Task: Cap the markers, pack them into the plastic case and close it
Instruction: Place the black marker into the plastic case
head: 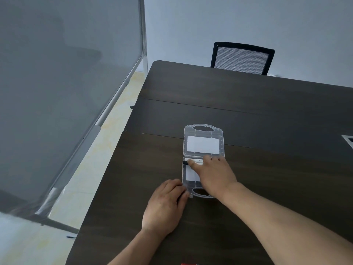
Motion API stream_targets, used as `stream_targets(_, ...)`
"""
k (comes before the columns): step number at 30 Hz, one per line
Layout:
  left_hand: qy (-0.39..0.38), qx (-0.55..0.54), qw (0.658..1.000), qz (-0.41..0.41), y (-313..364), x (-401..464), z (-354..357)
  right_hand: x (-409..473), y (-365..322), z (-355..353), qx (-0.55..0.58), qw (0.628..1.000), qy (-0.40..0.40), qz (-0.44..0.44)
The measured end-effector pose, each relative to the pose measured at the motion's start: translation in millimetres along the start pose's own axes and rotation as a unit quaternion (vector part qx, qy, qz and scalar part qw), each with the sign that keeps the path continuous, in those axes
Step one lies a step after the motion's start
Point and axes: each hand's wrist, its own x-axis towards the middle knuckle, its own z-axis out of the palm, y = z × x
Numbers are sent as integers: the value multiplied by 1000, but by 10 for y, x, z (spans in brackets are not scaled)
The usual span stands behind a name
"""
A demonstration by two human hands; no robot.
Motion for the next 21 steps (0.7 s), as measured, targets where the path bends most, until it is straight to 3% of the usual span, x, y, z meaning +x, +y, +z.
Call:
stream_targets(10, 4, 5, 1000, 4, 8, -12, 0, -43, -126, 22, -17, 999, -35, 32)
stream_targets(17, 9, 9, 1000, 1, 18, 23, -7, -43, -25, -12, -4, 998, -2, 65)
stream_targets(21, 6, 6, 1000, -9, 20, 10, -15, -190, -6, -95, 67, 994, 51, 72)
